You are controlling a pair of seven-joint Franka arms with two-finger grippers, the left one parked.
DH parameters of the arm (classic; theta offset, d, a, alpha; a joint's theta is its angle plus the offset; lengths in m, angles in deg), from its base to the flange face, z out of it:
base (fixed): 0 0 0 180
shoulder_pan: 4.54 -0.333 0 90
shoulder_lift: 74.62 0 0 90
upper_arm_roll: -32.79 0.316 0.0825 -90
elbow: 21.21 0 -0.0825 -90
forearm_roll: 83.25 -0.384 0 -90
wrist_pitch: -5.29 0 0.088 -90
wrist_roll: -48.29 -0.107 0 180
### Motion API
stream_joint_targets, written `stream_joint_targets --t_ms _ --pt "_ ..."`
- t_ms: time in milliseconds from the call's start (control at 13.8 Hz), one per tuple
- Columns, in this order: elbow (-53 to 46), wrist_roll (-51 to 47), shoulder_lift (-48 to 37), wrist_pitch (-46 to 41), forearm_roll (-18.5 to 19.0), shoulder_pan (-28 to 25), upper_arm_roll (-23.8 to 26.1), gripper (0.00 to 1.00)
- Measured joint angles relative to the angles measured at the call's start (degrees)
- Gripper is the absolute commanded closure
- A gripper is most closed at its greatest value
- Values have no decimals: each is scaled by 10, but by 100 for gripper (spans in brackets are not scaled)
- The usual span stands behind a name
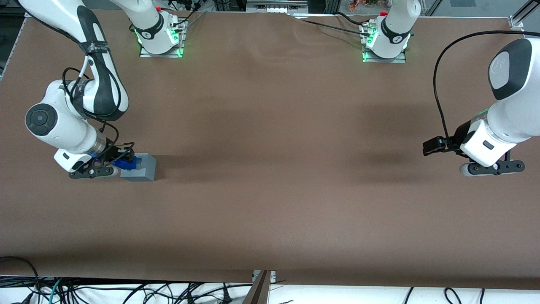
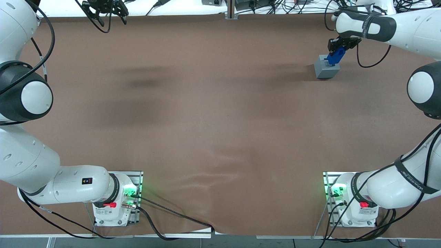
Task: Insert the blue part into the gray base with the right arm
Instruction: 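Lower the blue block into the gray base's hole with the right gripper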
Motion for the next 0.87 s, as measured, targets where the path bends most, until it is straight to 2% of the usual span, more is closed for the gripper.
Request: stream_joint_targets --t_ms 870 --pt "4 0 12 20 -17 0 0 70"
